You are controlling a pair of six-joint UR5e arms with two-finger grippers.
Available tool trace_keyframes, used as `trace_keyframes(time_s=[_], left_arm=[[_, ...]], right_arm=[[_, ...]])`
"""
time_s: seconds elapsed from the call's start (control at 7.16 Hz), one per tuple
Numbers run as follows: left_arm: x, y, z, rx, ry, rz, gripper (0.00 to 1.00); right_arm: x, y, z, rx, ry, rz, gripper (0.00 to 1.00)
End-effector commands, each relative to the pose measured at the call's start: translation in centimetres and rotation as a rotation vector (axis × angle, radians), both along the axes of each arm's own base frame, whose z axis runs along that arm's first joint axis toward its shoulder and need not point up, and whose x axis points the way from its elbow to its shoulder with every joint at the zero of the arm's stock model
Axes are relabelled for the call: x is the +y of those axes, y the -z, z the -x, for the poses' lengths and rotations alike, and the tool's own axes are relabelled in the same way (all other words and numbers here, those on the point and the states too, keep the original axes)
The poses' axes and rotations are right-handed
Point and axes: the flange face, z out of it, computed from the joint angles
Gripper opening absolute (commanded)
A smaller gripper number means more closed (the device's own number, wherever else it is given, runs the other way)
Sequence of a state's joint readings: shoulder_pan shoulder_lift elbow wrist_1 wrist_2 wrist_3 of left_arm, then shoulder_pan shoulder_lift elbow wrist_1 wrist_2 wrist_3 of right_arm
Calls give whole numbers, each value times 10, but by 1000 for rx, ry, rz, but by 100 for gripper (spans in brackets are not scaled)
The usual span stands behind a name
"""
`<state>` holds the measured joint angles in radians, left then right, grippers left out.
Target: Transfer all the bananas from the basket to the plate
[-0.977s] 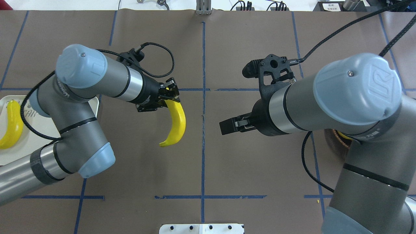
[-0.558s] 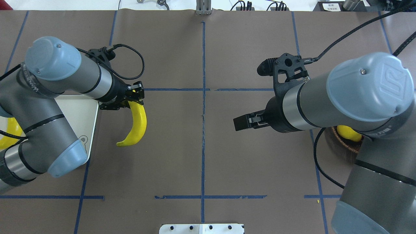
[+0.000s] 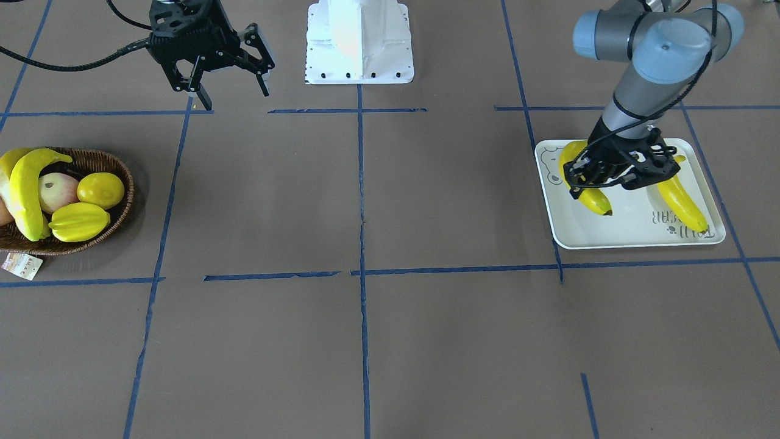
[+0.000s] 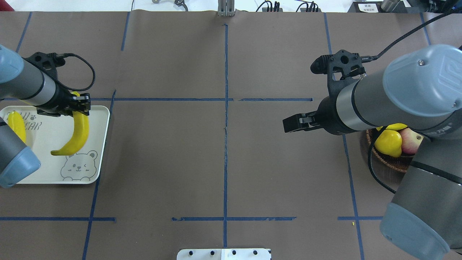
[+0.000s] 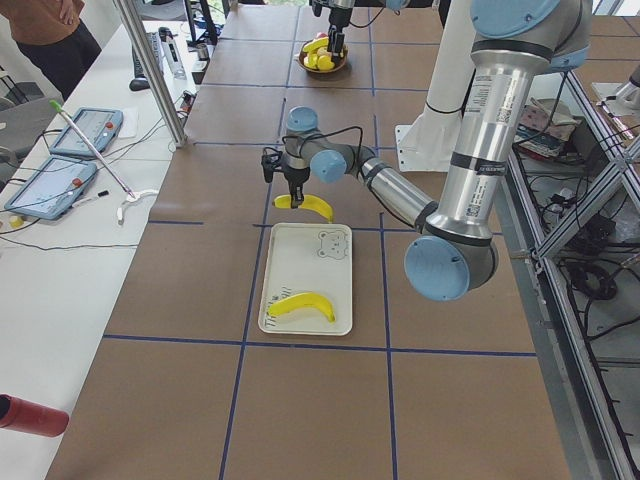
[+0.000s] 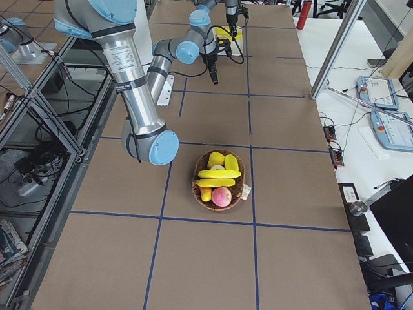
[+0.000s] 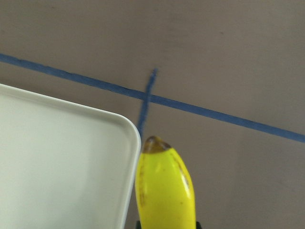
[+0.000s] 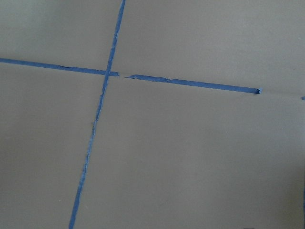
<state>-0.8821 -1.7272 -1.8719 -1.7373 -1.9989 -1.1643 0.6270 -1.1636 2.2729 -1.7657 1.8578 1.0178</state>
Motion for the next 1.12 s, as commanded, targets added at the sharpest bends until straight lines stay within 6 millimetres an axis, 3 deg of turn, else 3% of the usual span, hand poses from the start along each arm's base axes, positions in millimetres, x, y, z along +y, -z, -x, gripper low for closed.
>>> trace_keyframes(time_s=[0.0,0.28,0.98], left_arm=[[-11,-59,25,-70,41,85,0],[-17,-100,22,-110,44,137,0],[-13,-164,26,-126,34,140,0]], right_arm=[[-4,-3,-1,4,-15,13,100],[-4,-4,-1,6,-16,17,100],[-8,-8,5,18,-17,20,100]])
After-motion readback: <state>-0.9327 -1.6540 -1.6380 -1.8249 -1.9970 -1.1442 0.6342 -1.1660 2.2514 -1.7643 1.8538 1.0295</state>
